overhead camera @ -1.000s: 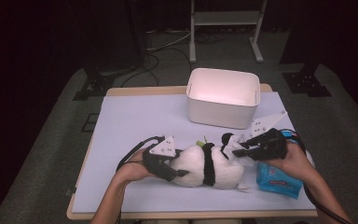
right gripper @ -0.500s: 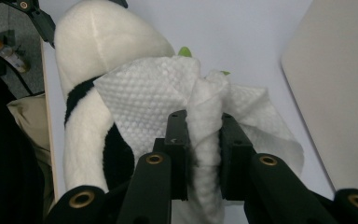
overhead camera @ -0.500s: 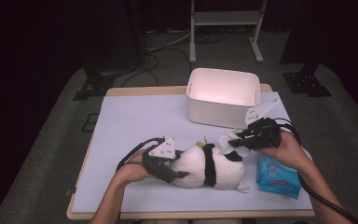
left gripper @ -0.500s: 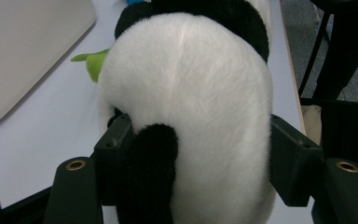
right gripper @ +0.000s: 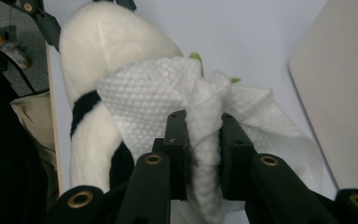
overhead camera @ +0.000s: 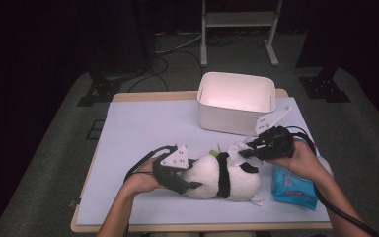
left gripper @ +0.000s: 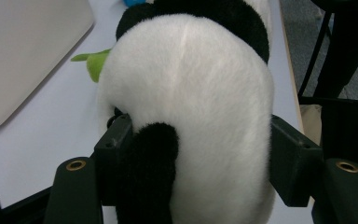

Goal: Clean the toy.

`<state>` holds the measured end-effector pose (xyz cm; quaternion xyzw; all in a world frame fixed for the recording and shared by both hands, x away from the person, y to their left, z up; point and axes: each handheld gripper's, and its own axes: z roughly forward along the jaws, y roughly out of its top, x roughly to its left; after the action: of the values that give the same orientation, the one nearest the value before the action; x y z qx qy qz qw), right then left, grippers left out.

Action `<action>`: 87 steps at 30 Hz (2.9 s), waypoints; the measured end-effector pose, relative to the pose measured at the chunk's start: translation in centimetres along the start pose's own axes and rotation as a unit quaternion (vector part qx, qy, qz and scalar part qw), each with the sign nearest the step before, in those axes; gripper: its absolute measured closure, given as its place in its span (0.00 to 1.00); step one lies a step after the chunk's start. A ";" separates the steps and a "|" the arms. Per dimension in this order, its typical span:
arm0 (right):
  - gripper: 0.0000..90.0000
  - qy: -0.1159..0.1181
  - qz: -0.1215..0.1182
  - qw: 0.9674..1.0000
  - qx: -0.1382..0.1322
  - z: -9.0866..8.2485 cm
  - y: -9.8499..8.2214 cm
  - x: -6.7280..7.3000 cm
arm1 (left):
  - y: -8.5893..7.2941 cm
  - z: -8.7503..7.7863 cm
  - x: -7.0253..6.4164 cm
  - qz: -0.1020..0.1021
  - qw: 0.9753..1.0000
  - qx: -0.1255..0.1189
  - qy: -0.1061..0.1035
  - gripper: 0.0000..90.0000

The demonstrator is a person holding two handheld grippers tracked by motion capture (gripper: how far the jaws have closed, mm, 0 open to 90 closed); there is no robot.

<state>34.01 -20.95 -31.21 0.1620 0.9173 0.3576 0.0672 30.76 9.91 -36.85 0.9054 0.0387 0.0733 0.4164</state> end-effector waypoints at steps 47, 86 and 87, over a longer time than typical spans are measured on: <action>0.83 0.031 0.023 0.999 -0.031 -1.4 -5.6 2.1 | -0.5 -0.1 0.9 -0.047 0.999 0.010 -0.009 0.35; 0.83 0.038 -0.032 0.999 0.007 0.1 -0.6 2.3 | 0.2 -0.1 0.6 -0.051 0.999 0.003 -0.006 0.35; 0.83 0.038 -0.031 0.999 0.007 0.1 -0.6 2.4 | 0.3 -0.1 0.6 -0.048 0.999 0.007 -0.004 0.35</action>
<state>31.68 -20.48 -31.73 0.1207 0.9263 0.3545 0.0422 31.35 9.86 -36.49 0.9055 0.0813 0.0494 0.4134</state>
